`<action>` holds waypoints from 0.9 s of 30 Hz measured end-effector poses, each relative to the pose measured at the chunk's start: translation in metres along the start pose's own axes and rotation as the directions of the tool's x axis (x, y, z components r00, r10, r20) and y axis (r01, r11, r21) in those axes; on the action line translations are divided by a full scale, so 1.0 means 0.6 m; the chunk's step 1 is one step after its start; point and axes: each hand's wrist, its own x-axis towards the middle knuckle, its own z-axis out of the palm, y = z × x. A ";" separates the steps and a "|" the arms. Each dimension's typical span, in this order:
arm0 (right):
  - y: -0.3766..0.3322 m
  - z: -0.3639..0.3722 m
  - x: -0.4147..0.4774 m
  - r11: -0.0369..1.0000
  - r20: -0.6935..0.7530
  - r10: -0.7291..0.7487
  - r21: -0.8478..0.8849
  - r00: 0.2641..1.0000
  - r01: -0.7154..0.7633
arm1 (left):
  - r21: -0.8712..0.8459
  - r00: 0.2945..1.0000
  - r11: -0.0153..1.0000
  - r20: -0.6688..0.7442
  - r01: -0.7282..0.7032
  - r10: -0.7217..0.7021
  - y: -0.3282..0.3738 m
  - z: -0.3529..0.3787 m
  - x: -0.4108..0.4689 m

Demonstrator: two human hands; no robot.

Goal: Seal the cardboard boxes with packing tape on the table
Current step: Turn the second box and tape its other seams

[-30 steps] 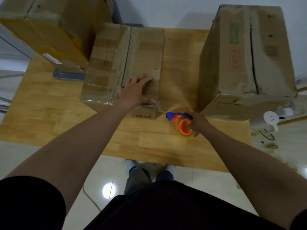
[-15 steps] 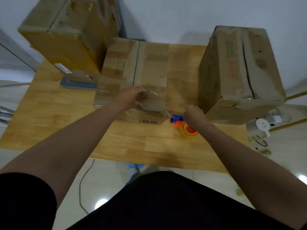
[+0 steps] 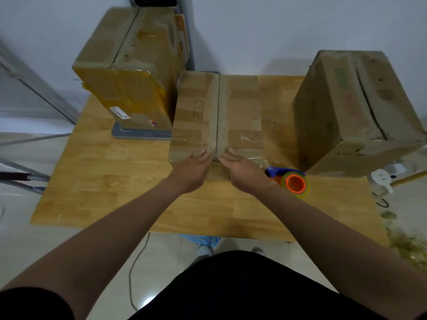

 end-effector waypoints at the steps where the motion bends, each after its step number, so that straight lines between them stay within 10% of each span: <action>1: -0.011 0.010 0.010 1.000 0.017 0.007 -0.013 1.000 -0.007 | 0.011 1.000 1.000 0.009 0.010 -0.010 0.002 0.004 0.003; 19: 0.031 0.082 -0.072 0.881 -0.126 0.359 -0.282 0.925 -0.380 | 0.175 0.994 0.983 -0.101 0.058 -0.041 -0.114 0.088 -0.059; 27: 0.010 0.073 -0.043 0.899 -0.085 0.322 -0.286 0.943 -0.333 | 0.134 0.997 0.989 -0.058 0.065 -0.058 -0.090 0.070 -0.045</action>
